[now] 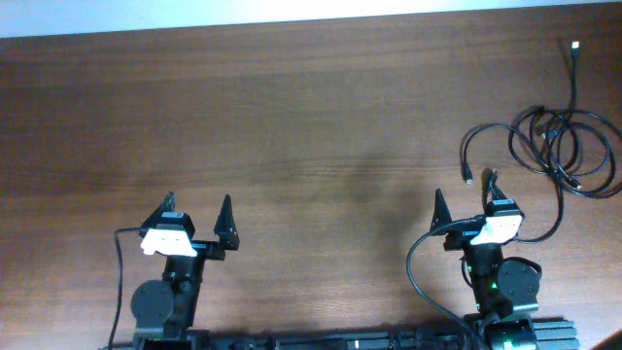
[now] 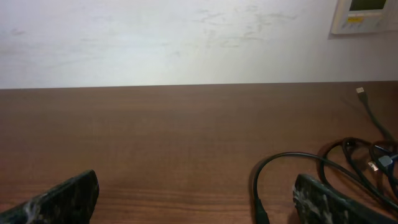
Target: Untangle cables
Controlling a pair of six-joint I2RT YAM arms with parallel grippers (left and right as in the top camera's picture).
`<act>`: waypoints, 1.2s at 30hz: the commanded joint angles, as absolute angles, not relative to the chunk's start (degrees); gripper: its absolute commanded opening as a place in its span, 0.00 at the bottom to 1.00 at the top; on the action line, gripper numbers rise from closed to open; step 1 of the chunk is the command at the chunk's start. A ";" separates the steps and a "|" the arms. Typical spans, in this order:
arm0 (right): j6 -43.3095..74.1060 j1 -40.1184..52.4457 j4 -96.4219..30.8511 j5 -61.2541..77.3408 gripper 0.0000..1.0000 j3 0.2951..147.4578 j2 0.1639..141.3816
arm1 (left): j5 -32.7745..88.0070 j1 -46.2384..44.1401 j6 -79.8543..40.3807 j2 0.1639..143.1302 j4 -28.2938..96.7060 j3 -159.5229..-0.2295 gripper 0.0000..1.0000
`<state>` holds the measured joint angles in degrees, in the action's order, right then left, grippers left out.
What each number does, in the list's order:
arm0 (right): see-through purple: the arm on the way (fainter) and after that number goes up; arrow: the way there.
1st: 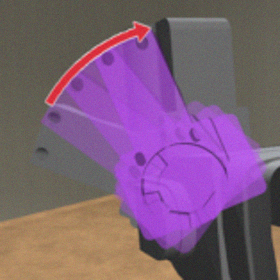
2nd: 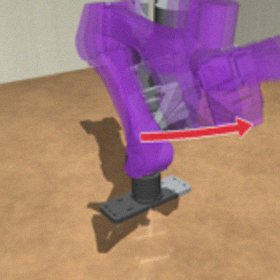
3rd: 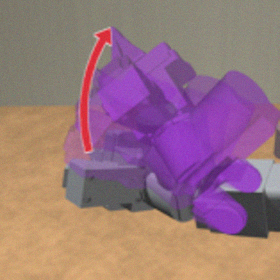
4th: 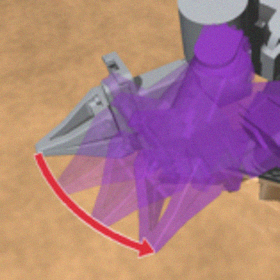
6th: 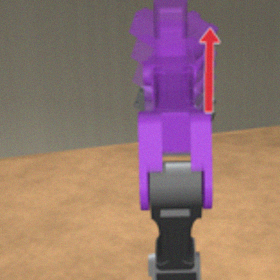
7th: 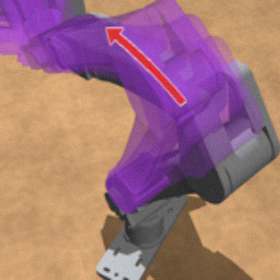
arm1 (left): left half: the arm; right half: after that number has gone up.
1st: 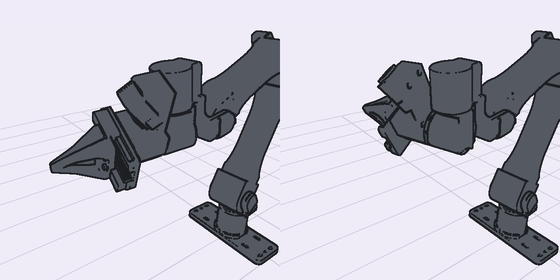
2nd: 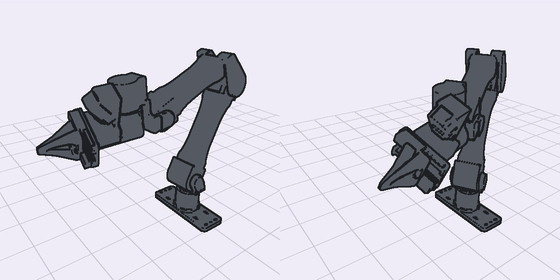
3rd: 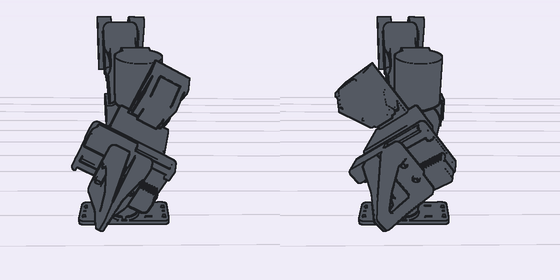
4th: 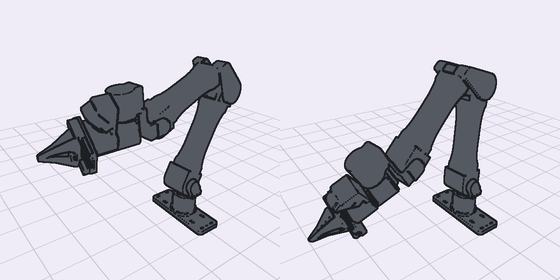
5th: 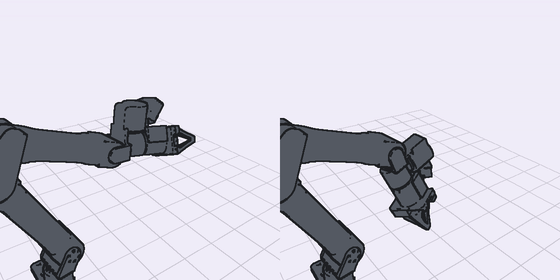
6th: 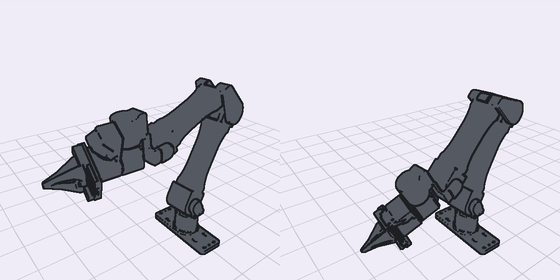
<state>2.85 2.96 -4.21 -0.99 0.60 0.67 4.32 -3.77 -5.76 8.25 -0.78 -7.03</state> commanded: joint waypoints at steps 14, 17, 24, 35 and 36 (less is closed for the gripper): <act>2.81 3.38 -4.56 -2.00 0.99 0.32 0.21 | 7.75 -3.70 16.97 0.27 3.99 -0.47 0.99; 2.81 3.38 -4.56 -2.00 0.99 0.32 0.21 | 7.73 -3.68 16.99 0.30 3.97 -0.49 0.99; 2.81 3.38 -4.56 -1.98 0.99 0.32 0.21 | 7.73 -3.68 16.99 0.30 3.97 -0.49 0.99; 2.81 3.38 -4.56 -2.00 0.99 0.32 0.21 | 7.73 -3.68 16.99 0.30 3.97 -0.49 0.99; 2.81 3.38 -4.56 -2.00 0.99 0.32 0.21 | 7.73 -3.68 16.99 0.30 3.97 -0.49 0.99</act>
